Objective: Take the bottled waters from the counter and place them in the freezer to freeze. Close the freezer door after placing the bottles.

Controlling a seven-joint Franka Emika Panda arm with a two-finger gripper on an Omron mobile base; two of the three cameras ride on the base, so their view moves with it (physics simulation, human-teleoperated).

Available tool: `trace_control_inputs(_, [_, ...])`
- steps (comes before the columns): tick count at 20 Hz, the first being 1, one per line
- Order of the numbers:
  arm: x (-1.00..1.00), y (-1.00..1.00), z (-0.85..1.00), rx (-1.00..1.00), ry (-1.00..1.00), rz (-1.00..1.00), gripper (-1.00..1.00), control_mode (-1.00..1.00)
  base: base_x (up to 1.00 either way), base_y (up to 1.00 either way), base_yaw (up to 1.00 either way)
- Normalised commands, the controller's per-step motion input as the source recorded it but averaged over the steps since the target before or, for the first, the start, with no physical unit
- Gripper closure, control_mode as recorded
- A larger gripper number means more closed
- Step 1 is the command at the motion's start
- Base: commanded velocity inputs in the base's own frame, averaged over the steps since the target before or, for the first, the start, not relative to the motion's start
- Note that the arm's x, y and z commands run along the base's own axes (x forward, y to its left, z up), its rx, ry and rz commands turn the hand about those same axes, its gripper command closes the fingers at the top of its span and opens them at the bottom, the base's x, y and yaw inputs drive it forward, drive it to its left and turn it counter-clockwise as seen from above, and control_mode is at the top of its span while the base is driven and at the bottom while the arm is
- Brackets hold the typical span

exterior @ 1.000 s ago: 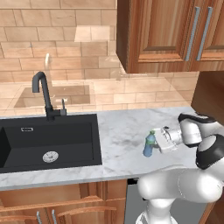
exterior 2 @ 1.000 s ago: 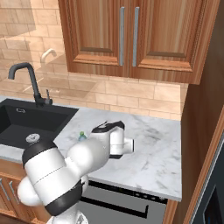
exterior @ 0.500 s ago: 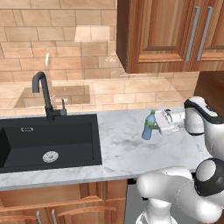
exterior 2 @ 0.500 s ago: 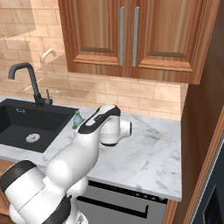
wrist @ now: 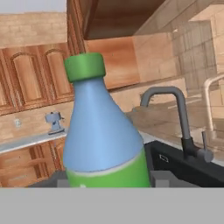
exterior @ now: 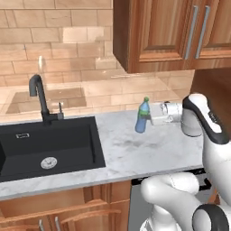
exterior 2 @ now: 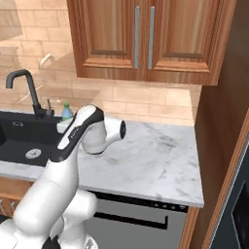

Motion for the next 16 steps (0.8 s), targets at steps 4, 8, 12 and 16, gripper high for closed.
trace_control_inputs(4, [0.0, 0.0, 0.0, 0.0, 0.0, 0.0, 1.0, 1.0, -0.69, 0.63, -0.7])
trace_control_inputs(8, [0.0, 0.0, 0.0, 0.0, 0.0, 0.0, 1.0, 1.0, -0.8, 0.49, -0.76])
trace_control_inputs(12, [0.0, 0.0, 0.0, 0.0, 0.0, 0.0, 1.0, 1.0, -0.81, 0.37, -0.81])
trace_control_inputs(16, [0.0, 0.0, 0.0, 0.0, 0.0, 0.0, 1.0, 1.0, -0.96, 0.24, -0.82])
